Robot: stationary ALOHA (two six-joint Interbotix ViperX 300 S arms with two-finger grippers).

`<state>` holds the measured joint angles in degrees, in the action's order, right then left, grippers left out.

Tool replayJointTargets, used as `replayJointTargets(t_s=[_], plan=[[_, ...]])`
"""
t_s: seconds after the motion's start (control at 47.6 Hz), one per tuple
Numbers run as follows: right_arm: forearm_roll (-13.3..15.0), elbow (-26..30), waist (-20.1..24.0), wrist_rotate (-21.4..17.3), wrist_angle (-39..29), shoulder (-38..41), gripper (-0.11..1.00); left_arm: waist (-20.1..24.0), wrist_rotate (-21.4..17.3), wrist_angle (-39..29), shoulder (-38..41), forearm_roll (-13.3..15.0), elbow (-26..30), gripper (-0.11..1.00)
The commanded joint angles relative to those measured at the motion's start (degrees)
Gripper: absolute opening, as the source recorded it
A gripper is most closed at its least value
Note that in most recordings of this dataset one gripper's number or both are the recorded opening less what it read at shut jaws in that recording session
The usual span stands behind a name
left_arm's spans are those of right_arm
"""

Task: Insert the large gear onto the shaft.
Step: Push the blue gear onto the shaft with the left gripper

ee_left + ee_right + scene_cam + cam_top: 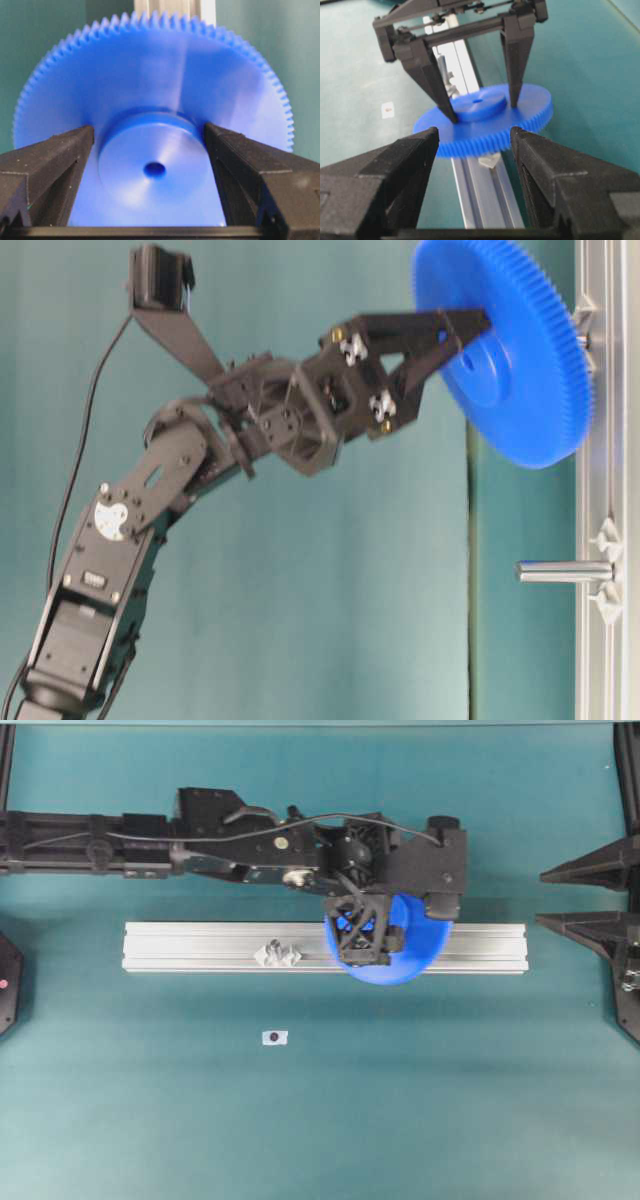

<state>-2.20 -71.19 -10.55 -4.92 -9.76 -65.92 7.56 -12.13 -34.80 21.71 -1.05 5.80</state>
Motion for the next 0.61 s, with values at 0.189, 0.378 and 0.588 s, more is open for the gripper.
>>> replayJointTargets(t_s=[0.189,0.378,0.588], plan=[[0.09,0.7,-0.09,-0.62,0.53,0.35,0.68,-0.18,-0.26,-2.29,-0.53,-0.09,1.76,0.87],[0.09,0.62,-0.18,-0.62,0.53,0.35,0.68,-0.18,-0.26,-2.29,0.09,-0.09,2.02,0.87],[0.09,0.62,-0.18,-0.62,0.53,0.35,0.68,-0.18,-0.26,-2.29,0.53,-0.09,2.11,0.87]])
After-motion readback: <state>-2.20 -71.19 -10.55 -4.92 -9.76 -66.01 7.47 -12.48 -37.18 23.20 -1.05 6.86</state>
